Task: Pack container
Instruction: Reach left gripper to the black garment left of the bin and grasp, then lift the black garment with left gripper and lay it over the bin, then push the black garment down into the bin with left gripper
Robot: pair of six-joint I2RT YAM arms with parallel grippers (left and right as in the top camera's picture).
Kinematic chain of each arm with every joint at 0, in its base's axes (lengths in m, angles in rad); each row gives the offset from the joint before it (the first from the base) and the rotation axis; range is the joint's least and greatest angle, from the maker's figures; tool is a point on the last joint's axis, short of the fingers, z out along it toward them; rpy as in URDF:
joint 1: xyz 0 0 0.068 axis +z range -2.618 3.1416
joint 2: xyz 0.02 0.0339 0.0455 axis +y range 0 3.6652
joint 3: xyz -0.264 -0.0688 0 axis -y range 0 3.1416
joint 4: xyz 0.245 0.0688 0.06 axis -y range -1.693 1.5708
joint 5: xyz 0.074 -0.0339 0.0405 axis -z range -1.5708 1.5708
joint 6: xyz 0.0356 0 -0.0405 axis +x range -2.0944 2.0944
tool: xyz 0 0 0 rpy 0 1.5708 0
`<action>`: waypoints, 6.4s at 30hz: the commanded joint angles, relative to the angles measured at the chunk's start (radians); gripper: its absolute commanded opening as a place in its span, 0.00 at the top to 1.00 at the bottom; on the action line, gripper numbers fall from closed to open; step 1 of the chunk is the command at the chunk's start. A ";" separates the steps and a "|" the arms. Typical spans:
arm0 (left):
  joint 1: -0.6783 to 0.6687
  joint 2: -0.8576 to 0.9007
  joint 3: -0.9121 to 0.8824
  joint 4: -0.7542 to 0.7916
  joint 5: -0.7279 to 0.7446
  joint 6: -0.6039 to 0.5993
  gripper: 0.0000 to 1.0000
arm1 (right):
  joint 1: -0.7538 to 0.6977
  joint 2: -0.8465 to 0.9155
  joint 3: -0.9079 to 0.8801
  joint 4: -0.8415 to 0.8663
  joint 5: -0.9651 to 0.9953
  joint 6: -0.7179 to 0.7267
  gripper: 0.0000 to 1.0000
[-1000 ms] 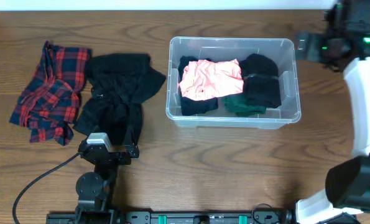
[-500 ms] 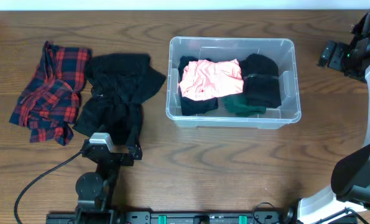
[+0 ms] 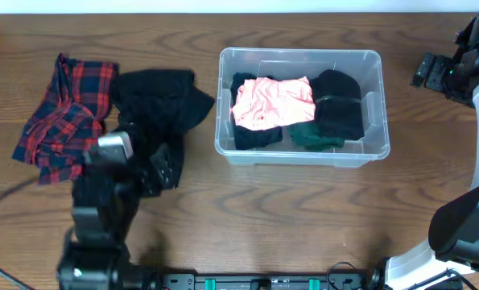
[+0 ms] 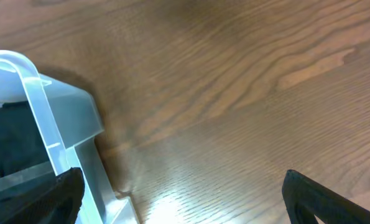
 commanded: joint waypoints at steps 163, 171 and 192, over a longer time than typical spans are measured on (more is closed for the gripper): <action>-0.688 1.154 0.900 0.181 -0.369 0.455 0.94 | -0.003 0.004 0.001 -0.002 0.004 0.014 0.01; -0.702 1.172 0.897 0.117 -0.291 0.455 0.94 | -0.003 0.004 0.001 -0.002 0.004 0.014 0.01; -0.706 1.175 0.893 0.116 -0.273 0.455 0.25 | -0.003 0.004 0.001 -0.002 0.004 0.014 0.01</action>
